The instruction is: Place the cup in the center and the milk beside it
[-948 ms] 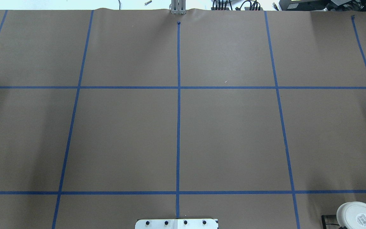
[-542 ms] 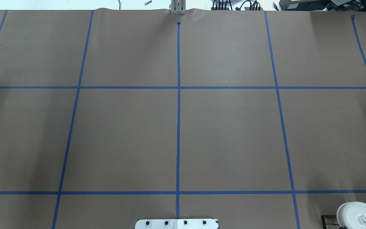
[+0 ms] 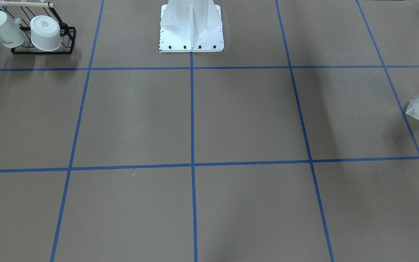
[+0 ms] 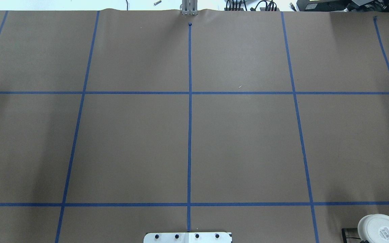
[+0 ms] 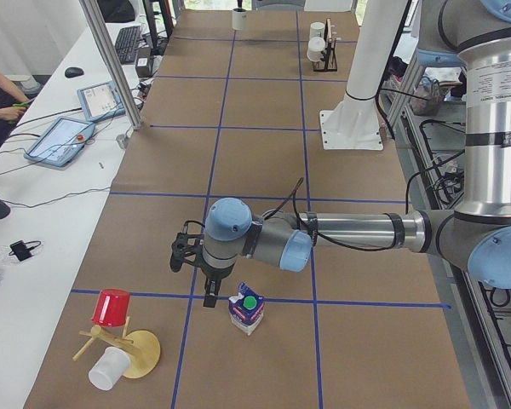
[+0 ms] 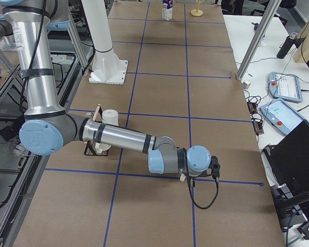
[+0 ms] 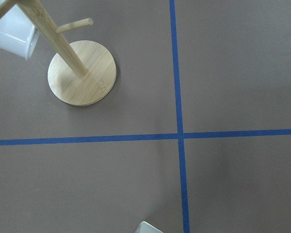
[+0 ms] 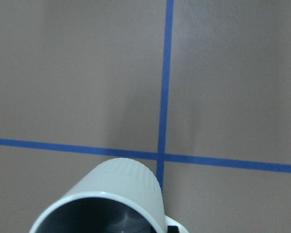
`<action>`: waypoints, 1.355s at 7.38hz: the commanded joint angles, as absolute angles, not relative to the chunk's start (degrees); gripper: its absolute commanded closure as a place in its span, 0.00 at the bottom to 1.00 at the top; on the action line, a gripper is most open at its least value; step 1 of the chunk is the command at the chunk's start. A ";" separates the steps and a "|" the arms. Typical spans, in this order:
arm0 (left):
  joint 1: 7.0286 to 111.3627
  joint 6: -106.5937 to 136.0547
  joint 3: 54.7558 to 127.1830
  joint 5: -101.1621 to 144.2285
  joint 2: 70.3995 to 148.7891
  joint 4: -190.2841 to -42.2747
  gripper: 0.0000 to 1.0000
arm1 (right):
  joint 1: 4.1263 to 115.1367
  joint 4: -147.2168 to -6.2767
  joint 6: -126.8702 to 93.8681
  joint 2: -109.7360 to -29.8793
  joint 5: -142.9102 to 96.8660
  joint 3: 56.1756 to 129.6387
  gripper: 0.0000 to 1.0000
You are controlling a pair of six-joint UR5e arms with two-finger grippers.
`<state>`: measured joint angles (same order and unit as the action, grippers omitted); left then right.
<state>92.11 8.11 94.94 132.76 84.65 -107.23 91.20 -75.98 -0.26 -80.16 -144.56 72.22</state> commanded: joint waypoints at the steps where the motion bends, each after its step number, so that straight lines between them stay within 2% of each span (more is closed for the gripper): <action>1: 92.11 8.09 94.92 132.89 84.64 -107.23 0.01 | 88.70 -83.02 -0.61 -69.23 -142.22 72.86 1.00; 3: 92.11 8.17 95.01 133.07 84.55 -107.23 0.01 | 80.98 -83.85 -9.42 -61.12 -142.21 75.13 1.00; 6: 92.11 8.17 94.92 133.15 84.55 -107.05 0.01 | 66.32 -83.67 -32.91 -52.24 -134.33 82.87 1.00; 8: 92.11 8.26 94.66 133.15 84.55 -107.05 0.01 | 55.08 -83.85 -38.37 -48.09 -124.77 82.27 1.00; 10: 92.11 8.09 93.78 133.15 84.55 -107.14 0.01 | 49.68 -86.90 -40.34 -45.71 -121.31 82.09 1.00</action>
